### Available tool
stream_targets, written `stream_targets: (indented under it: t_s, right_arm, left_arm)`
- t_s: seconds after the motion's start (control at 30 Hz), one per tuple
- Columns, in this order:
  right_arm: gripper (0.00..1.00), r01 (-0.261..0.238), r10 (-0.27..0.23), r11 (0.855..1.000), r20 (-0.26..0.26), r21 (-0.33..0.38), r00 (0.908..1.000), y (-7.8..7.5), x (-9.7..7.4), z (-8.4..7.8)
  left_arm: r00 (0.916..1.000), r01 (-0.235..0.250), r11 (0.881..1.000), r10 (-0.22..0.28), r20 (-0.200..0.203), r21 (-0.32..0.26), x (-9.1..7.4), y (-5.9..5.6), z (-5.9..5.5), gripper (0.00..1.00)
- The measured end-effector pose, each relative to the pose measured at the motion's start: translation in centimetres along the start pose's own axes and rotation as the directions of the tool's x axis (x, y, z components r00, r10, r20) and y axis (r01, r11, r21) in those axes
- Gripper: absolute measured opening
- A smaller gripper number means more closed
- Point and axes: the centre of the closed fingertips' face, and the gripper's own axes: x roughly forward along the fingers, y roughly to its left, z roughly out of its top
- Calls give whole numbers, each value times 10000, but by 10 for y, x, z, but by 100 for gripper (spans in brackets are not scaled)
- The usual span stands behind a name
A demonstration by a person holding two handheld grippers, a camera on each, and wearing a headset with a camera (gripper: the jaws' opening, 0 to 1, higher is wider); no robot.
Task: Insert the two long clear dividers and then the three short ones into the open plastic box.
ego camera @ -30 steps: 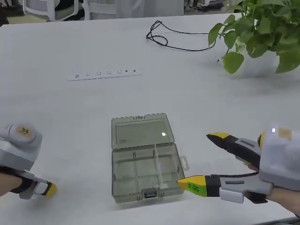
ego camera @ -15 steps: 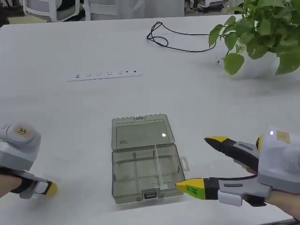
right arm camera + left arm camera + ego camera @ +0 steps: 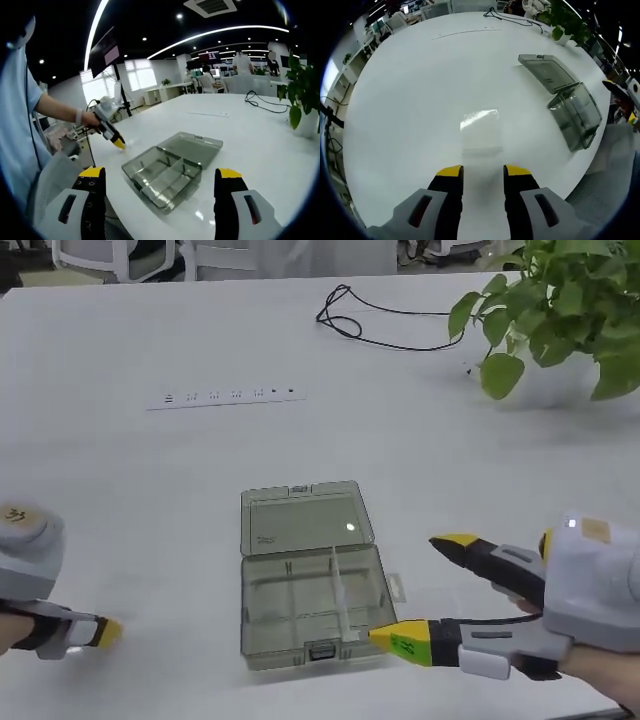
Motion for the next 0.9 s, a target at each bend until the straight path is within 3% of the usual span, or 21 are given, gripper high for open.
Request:
stream_targets:
  t_s: [0.2,0.27,0.43,0.6,0.9]
  right_arm:
    - [89,-110,110,9999,-22,72,9999,2,5,4]
    - [89,-149,150,9998,-49,102,9999,5,7,5]
    - [88,-296,298,9993,-90,207,9995,9,13,7]
    - [87,-366,368,9990,-82,244,9993,12,16,12]
    - [85,-346,346,9979,6,543,9994,10,28,27]
  left_arm:
    - [9958,379,9989,-354,842,-276,-12,-13,14,30]
    - [9893,631,9969,-564,1344,-464,-15,-19,22,30]
    - [9789,992,9939,-888,1842,-478,-21,-37,34,30]
    - [9623,1447,9887,-1315,2379,-386,-26,-59,49,30]
    - [9228,2163,9763,-2022,3281,-67,-34,-102,74,30]
